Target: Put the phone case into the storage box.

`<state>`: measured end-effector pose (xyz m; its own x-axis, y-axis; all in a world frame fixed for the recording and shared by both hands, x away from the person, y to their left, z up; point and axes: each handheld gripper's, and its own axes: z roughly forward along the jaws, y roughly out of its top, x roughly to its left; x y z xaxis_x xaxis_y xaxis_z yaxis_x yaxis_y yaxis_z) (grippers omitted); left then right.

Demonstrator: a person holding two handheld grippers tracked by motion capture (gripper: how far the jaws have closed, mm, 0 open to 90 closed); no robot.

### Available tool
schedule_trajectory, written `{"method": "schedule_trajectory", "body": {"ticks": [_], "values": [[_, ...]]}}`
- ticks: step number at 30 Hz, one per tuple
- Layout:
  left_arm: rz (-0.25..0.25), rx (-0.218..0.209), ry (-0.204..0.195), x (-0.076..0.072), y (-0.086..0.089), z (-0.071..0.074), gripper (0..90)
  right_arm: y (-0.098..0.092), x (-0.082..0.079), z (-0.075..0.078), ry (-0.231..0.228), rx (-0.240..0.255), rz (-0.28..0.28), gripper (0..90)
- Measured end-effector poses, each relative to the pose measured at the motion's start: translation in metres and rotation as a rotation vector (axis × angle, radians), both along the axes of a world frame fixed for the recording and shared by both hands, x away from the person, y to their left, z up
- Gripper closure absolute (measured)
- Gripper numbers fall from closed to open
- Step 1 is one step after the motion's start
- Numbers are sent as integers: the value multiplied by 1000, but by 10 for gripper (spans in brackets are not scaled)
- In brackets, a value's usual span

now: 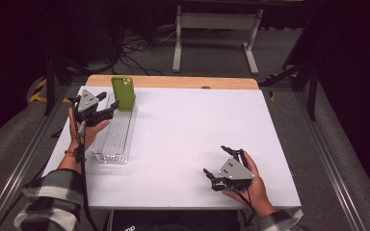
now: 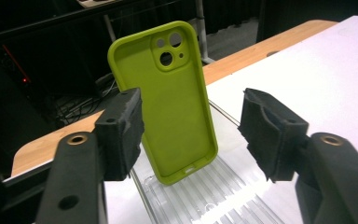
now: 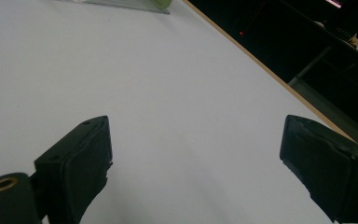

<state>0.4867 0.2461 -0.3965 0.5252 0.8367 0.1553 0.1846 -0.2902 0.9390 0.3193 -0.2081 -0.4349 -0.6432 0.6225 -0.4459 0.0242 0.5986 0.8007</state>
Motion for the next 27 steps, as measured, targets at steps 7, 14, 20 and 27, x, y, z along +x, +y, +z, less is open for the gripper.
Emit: {"method": "schedule_trajectory", "body": {"ticks": [7,14,20,27], "values": [[-19,-17,-2,-4,-1,2,312,0,0,0,0,-1,0,99],[-22,-32,3,-8,-1,2,249,0,-1,1,1,2,-1,98],[-26,-34,2,-9,-3,1,202,0,-1,1,-6,1,2,99],[-45,-38,11,-11,-6,2,136,-1,-1,2,-7,3,0,98]]}}
